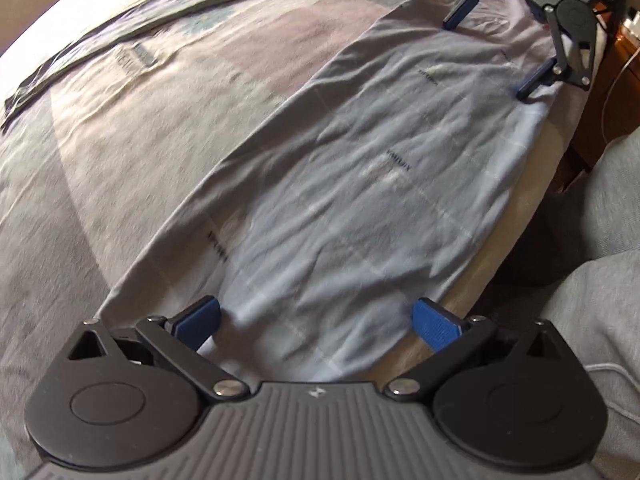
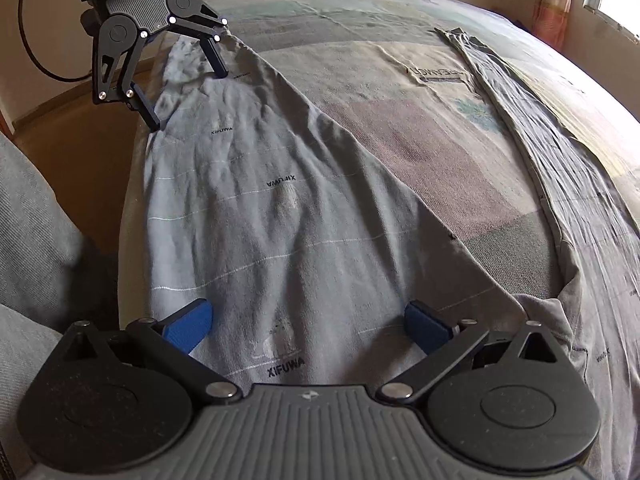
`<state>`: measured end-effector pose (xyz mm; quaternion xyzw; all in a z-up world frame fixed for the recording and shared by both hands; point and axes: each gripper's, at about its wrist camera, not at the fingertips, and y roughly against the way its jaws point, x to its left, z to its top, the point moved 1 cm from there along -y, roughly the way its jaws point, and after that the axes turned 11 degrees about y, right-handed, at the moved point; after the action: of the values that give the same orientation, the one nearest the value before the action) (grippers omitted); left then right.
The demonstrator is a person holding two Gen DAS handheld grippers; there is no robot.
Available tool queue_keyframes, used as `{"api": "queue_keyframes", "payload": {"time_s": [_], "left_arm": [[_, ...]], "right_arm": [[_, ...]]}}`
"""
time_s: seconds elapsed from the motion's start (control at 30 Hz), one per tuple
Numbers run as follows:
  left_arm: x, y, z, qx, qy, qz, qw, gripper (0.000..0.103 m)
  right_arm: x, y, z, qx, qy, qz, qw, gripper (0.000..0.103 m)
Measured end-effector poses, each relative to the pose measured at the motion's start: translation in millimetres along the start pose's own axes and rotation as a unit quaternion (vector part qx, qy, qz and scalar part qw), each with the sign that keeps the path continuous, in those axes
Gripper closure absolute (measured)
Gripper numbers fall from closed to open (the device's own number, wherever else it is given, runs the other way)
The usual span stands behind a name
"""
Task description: Fold clothes
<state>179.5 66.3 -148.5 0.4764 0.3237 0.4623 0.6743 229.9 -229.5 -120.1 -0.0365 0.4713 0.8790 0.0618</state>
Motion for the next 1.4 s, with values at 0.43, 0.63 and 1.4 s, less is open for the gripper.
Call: {"api": "queue_keyframes", "payload": {"time_s": [0.43,0.63,1.4], "left_arm": [[43,3,-15,0.024,0.126,0.038,0.9910,0.000],[50,12,-17,0.051,0.153,0.051,0.9856,0.002],[19,6,116,0.016,0.087,-0.051,0.9948,0.005]], "right_arm": [[0,-3,5,0.015,0.000,0.002,1.000,0.000],[-1,-3,5,0.016,0.005,0.005,1.000,0.000],[-19,43,-26,0.080,-0.279,-0.180,0.940,0.000]]}}
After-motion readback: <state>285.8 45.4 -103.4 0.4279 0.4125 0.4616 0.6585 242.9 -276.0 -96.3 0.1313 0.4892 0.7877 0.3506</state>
